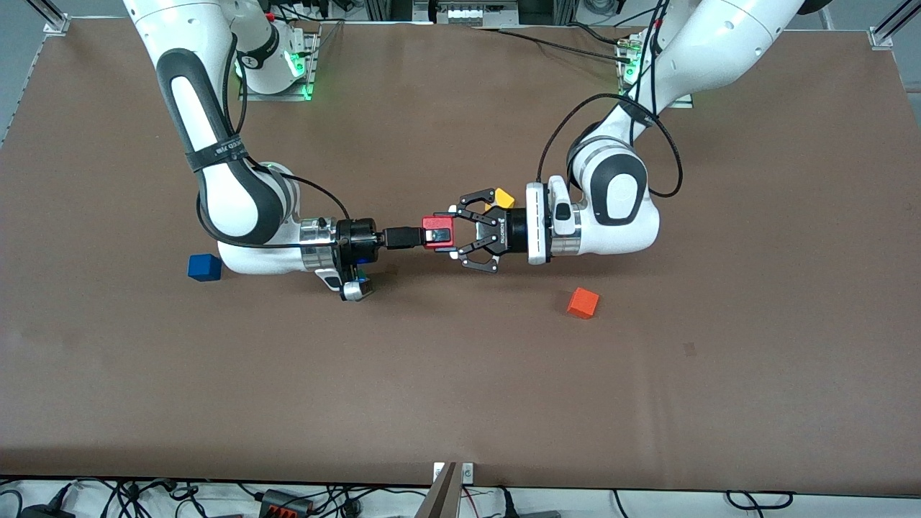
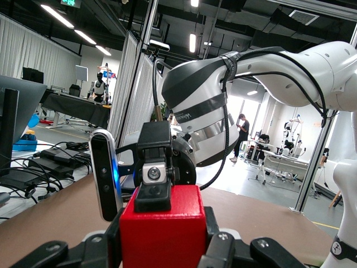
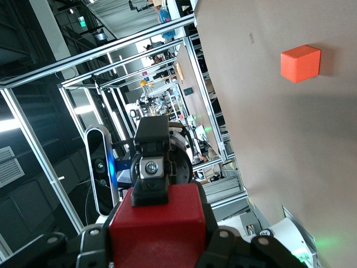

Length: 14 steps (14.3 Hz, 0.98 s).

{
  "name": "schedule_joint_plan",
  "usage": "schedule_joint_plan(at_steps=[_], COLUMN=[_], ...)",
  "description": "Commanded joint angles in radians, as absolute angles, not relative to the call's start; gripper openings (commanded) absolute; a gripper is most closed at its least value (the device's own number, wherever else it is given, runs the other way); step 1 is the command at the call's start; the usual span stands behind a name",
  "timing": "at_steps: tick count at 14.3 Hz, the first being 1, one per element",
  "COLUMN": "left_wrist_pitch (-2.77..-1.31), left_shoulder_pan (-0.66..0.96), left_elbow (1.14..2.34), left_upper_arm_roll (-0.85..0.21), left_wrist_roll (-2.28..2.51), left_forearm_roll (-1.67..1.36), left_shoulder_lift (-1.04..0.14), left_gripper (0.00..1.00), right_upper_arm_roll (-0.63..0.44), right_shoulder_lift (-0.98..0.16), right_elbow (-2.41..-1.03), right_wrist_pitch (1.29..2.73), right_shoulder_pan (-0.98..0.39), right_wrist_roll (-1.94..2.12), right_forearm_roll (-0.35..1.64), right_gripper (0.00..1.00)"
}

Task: Pass red block to right arm, stack on blue
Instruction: 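Close the right gripper on the red cube held by the left gripper, then open the left gripper and withdraw while the right gripper carries the cube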

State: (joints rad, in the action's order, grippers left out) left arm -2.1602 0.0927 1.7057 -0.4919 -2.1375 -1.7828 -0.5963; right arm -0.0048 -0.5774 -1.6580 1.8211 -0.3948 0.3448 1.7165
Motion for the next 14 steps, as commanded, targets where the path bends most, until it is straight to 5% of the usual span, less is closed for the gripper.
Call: schedule_joint_plan(at_steps=[1,2,10,14], left_wrist_pitch=[-2.177,-2.178,-2.160,-1.956], left_shoulder_pan=[0.089,0.089,0.035,-0.092], left_elbow=[1.710,1.710,1.712,1.657], left_upper_arm_roll=[-0.497,-0.495,-0.492,-0.492], left_wrist_roll=[-2.190,-2.195,-2.157,-1.865], left_forearm_roll=[-1.816,-1.806,-1.690,-1.299], left_shoulder_lift=[-0.592,-0.585,-0.562,-0.542], left_gripper=[0.37,0.99,1.00,1.00], right_upper_arm_roll=[-0.002,-0.002,-0.006,-0.012], right_shoulder_lift=[-0.561,-0.560,-0.557,-0.568], right_elbow=[-1.654,-1.654,-1.652,-1.651], right_wrist_pitch=[1.815,1.816,1.818,1.825], right_shoulder_pan=[-0.396,-0.399,-0.391,-0.365], right_wrist_roll=[0.308,0.310,0.334,0.337], right_forearm_roll=[1.713,1.713,1.691,1.505], right_gripper=[0.00,0.00,0.00,0.00])
